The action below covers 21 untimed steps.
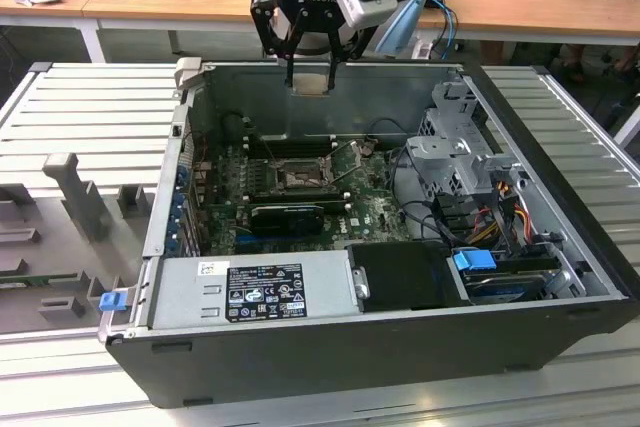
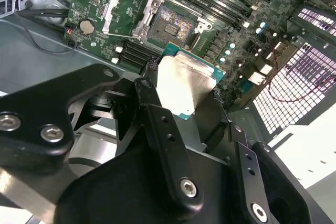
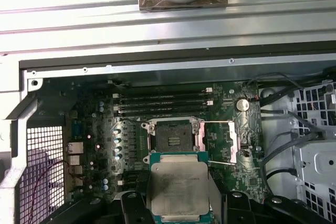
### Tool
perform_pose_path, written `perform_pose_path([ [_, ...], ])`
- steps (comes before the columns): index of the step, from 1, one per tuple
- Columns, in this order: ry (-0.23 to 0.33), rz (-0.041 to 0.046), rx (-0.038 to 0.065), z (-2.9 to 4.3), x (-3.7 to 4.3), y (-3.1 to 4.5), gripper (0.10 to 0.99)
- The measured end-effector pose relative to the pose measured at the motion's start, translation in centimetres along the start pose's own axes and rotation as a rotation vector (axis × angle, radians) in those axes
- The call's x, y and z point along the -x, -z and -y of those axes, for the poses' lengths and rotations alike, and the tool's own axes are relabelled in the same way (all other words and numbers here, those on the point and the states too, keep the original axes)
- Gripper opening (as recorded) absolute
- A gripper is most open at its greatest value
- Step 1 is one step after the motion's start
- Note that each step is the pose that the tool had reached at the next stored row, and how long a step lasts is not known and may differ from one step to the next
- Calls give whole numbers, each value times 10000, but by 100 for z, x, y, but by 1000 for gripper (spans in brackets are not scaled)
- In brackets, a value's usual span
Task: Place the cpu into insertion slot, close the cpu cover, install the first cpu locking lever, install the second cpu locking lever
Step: 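Place the cpu into insertion slot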
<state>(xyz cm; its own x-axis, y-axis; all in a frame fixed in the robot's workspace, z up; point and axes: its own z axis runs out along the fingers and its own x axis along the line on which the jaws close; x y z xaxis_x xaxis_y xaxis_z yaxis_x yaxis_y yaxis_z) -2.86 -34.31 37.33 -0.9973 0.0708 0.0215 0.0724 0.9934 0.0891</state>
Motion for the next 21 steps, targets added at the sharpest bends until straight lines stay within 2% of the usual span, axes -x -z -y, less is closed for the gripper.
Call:
perform_pose_path([
  [7, -180, 17, 4, 0, -1, 0, 529],
  [16, -906, 82, 20, 0, -1, -1, 529],
  [21, -1083, 98, 24, 0, -1, -1, 529],
])
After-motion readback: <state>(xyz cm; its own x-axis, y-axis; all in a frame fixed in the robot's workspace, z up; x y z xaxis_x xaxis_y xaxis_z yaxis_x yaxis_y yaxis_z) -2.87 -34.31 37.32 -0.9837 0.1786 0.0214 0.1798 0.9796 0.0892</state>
